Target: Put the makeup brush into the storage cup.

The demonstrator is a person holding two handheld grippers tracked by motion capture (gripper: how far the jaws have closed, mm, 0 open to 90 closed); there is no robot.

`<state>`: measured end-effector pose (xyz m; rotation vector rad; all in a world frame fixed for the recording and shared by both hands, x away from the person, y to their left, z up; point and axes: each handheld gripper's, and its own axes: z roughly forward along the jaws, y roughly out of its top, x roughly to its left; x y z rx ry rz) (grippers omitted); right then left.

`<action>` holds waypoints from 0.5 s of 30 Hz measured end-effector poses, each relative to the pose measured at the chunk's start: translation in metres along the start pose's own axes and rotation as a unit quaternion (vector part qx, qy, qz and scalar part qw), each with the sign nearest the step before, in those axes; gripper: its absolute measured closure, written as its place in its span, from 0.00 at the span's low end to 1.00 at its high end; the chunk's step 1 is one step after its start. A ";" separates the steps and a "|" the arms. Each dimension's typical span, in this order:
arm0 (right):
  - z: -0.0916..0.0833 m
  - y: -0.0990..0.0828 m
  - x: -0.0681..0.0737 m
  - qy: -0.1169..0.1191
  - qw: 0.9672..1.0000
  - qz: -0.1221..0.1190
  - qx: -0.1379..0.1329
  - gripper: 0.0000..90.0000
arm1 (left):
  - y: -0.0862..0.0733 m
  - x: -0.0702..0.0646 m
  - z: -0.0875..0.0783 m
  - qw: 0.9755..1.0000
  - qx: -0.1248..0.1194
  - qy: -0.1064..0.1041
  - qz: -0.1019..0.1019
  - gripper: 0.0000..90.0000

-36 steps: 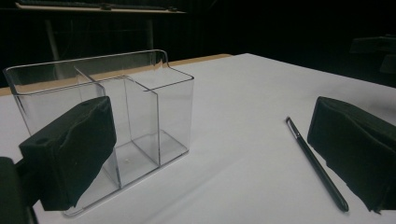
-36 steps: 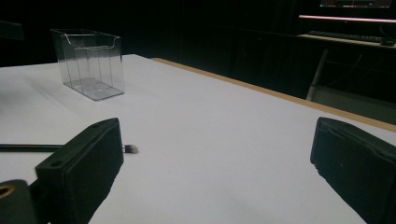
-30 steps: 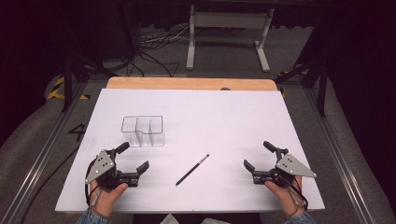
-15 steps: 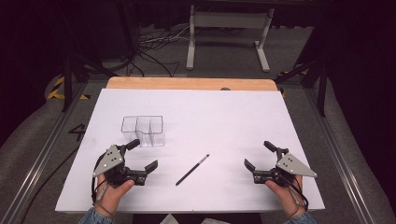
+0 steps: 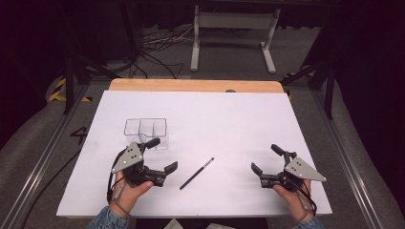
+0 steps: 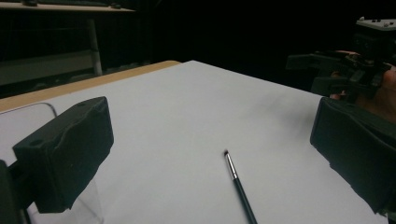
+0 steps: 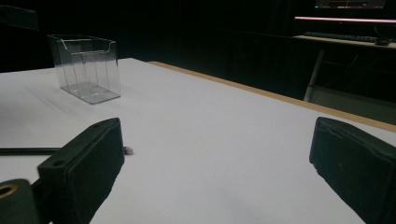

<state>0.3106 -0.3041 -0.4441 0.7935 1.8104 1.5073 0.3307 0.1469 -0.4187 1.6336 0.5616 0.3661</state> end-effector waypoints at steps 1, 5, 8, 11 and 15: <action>0.000 0.000 0.000 0.000 1.000 0.000 0.000 0.04 | 0.000 0.000 0.001 1.000 -0.001 -0.002 0.000 0.00; 0.000 0.000 0.000 0.004 1.000 -0.001 0.002 0.04 | 0.003 -0.001 0.012 1.000 -0.002 -0.013 -0.007 0.00; -0.001 0.000 0.001 0.004 1.000 0.001 0.000 0.04 | 0.006 -0.003 0.018 1.000 0.003 -0.017 -0.006 0.00; -0.001 0.001 -0.001 0.005 1.000 0.003 -0.003 0.04 | 0.009 -0.005 0.026 1.000 0.006 -0.025 -0.003 0.00; -0.002 0.001 0.000 0.010 1.000 0.004 -0.006 0.04 | 0.012 -0.009 0.035 0.999 0.011 -0.032 -0.006 0.01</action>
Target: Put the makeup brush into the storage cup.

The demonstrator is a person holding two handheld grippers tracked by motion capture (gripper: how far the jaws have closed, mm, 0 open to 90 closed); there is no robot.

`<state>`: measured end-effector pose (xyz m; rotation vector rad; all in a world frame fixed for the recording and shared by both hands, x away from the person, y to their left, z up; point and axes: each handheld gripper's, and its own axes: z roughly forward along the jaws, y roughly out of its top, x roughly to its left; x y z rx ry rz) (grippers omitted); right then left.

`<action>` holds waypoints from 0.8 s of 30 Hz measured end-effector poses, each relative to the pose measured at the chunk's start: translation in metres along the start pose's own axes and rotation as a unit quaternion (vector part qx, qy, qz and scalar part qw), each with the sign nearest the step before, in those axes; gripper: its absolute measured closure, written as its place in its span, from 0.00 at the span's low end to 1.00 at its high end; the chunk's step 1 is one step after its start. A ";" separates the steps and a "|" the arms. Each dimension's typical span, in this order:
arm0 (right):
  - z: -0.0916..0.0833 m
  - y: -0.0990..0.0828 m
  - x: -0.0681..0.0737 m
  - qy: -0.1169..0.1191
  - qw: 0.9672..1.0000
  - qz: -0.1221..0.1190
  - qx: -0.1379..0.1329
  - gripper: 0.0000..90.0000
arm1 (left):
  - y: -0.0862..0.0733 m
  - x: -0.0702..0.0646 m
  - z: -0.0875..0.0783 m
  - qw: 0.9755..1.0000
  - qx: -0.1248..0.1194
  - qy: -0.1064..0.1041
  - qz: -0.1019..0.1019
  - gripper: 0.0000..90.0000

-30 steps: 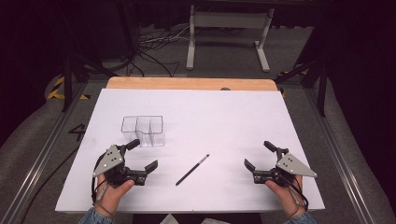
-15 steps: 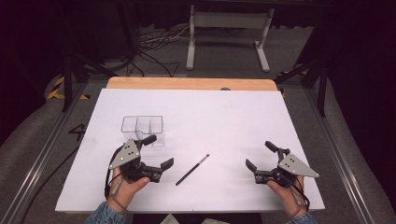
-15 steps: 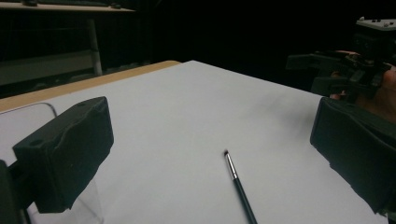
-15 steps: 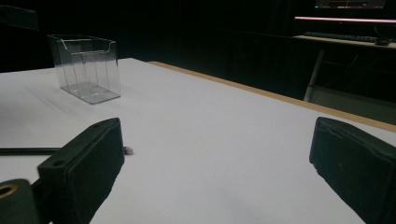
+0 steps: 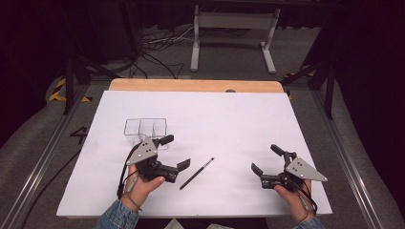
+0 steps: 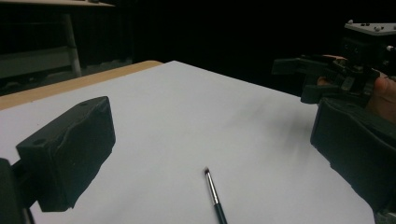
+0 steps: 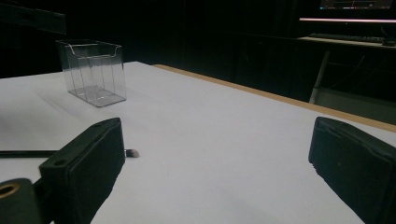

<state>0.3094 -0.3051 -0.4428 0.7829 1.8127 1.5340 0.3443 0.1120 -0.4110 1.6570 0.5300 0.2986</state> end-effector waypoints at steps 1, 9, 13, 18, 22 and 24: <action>0.000 0.000 0.000 -0.001 1.000 0.000 0.000 0.04 | 0.001 -0.001 0.002 1.000 0.002 -0.003 -0.003 0.01; -0.001 0.001 -0.001 0.008 1.000 0.008 -0.003 0.04 | 0.010 -0.007 0.014 0.999 0.044 -0.015 0.007 0.03; -0.002 0.001 -0.001 0.011 1.000 0.008 -0.003 0.04 | 0.023 -0.011 0.019 0.996 0.085 -0.020 -0.004 0.03; -0.003 0.001 -0.001 0.013 1.000 0.008 -0.004 0.05 | 0.040 -0.012 0.027 0.987 0.159 -0.008 -0.013 0.02; -0.005 0.001 -0.001 0.014 1.000 0.009 -0.004 0.06 | 0.049 -0.014 0.035 0.975 0.221 0.007 -0.001 0.02; -0.005 0.001 -0.002 0.013 1.000 0.009 -0.003 0.06 | 0.051 -0.015 0.039 0.972 0.235 0.007 -0.005 0.02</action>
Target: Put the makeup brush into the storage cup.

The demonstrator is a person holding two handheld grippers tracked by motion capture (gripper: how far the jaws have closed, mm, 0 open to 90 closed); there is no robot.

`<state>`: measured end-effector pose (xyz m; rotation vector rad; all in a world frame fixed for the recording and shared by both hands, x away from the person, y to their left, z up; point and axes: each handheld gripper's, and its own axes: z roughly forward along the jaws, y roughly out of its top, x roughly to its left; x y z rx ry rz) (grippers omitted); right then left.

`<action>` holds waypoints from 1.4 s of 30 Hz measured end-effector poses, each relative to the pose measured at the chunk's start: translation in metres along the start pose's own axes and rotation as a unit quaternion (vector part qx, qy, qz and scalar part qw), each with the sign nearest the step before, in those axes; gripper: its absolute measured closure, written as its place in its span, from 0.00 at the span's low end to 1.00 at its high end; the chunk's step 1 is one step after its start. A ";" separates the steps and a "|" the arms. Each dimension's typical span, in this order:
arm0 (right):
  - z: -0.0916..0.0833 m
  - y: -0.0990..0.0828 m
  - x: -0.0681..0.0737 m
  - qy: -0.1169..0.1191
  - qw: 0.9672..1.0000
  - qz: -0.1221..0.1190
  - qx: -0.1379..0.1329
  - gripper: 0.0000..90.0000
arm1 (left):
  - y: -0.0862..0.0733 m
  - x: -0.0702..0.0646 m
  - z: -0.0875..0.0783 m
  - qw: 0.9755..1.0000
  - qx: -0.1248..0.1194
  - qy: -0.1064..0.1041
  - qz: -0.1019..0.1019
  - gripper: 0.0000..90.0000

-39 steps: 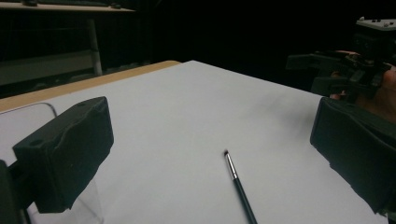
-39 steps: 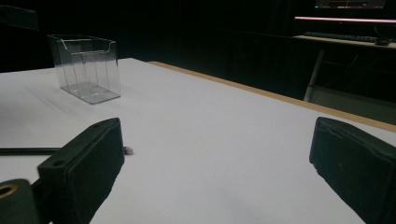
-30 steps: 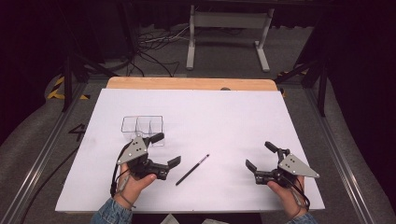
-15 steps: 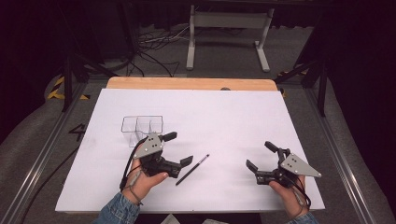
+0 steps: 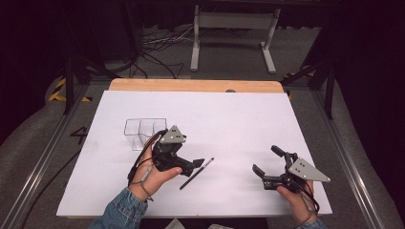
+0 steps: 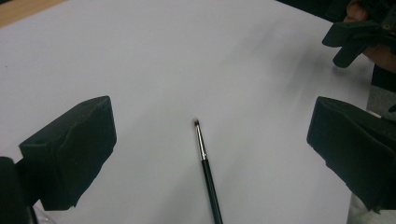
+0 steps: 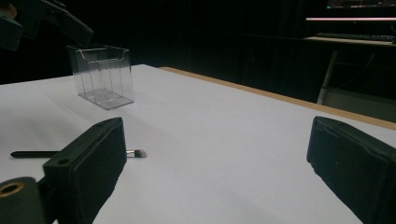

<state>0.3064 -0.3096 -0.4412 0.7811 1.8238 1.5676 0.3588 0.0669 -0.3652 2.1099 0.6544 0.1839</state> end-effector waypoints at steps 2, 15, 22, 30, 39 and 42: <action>-0.001 0.000 0.000 0.000 1.000 0.001 -0.001 0.06 | 0.004 0.000 0.002 1.000 0.013 0.003 0.001 0.02; -0.003 0.001 -0.003 -0.002 1.000 0.005 -0.008 0.08 | 0.019 -0.005 0.014 0.992 0.128 0.015 0.014 0.07; -0.004 0.003 -0.005 -0.003 1.000 0.009 -0.014 0.09 | 0.024 -0.004 0.015 0.987 0.160 0.006 0.002 0.08; -0.005 0.003 -0.005 -0.007 1.000 0.011 -0.017 0.09 | 0.028 -0.006 0.023 0.981 0.192 0.018 0.006 0.09; -0.007 0.004 -0.007 -0.015 1.000 0.014 -0.020 0.09 | 0.038 -0.005 0.033 0.976 0.217 0.016 0.003 0.05; -0.008 0.003 -0.007 -0.014 1.000 0.016 -0.020 0.09 | 0.039 -0.004 0.037 0.972 0.235 0.014 0.006 0.05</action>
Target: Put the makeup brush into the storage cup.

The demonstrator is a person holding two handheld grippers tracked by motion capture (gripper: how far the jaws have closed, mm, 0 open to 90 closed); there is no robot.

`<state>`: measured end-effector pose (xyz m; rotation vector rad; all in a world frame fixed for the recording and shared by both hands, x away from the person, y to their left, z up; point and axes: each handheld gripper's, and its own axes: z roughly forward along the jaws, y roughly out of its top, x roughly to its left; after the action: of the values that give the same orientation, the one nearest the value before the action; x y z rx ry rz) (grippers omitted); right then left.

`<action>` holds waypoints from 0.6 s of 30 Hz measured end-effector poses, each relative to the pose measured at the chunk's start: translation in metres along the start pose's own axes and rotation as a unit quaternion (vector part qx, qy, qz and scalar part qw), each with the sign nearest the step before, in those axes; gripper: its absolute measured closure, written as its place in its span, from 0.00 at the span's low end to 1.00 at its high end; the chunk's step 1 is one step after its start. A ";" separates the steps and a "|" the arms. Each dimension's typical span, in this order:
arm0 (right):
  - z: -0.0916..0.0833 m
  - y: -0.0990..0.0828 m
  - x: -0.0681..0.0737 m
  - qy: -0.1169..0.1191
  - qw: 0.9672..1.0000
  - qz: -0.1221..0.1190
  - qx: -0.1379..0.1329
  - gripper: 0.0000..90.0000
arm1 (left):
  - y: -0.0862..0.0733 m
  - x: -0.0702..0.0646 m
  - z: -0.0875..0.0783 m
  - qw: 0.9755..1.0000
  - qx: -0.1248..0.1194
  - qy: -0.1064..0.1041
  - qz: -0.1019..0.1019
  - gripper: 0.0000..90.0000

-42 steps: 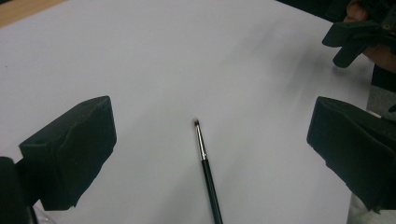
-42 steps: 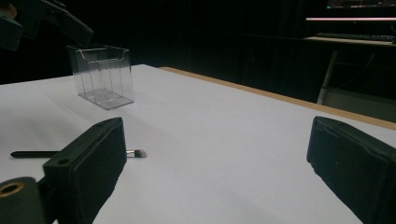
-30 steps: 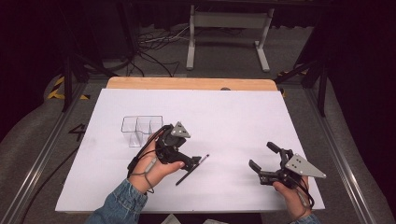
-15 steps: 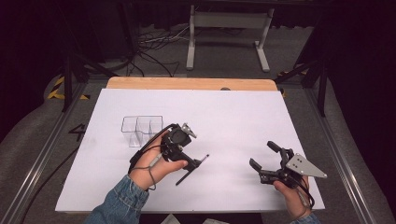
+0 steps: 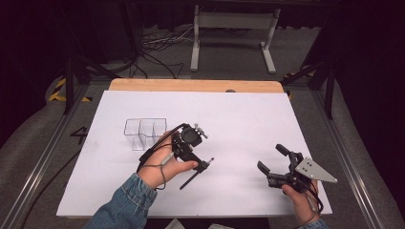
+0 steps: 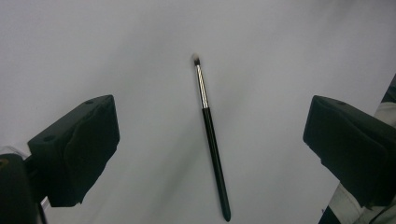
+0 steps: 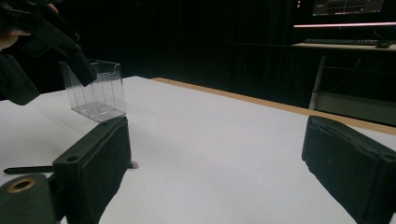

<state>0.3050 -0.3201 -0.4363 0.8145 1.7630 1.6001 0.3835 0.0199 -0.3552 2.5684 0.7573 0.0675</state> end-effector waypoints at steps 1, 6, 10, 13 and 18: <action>0.000 0.000 0.000 0.001 1.000 0.000 0.000 0.09 | 0.001 0.000 0.001 1.000 0.001 0.002 0.002 0.05; 0.000 0.001 0.000 -0.013 1.000 -0.001 -0.003 0.07 | 0.006 0.001 0.007 1.000 0.018 0.008 0.016 0.03; -0.001 0.000 -0.001 -0.013 1.000 0.003 -0.003 0.07 | 0.007 0.002 0.012 0.999 0.047 0.004 0.025 0.04; 0.000 0.000 -0.001 -0.011 1.000 0.000 -0.002 0.07 | 0.008 0.003 0.015 0.998 0.057 0.001 0.026 0.04; 0.000 0.000 0.000 -0.011 1.000 0.000 -0.001 0.07 | 0.010 0.004 0.020 0.996 0.083 0.004 0.025 0.05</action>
<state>0.3053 -0.3200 -0.4363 0.8279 1.7446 1.5874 0.3952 0.0057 -0.3689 2.7468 0.7289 0.0331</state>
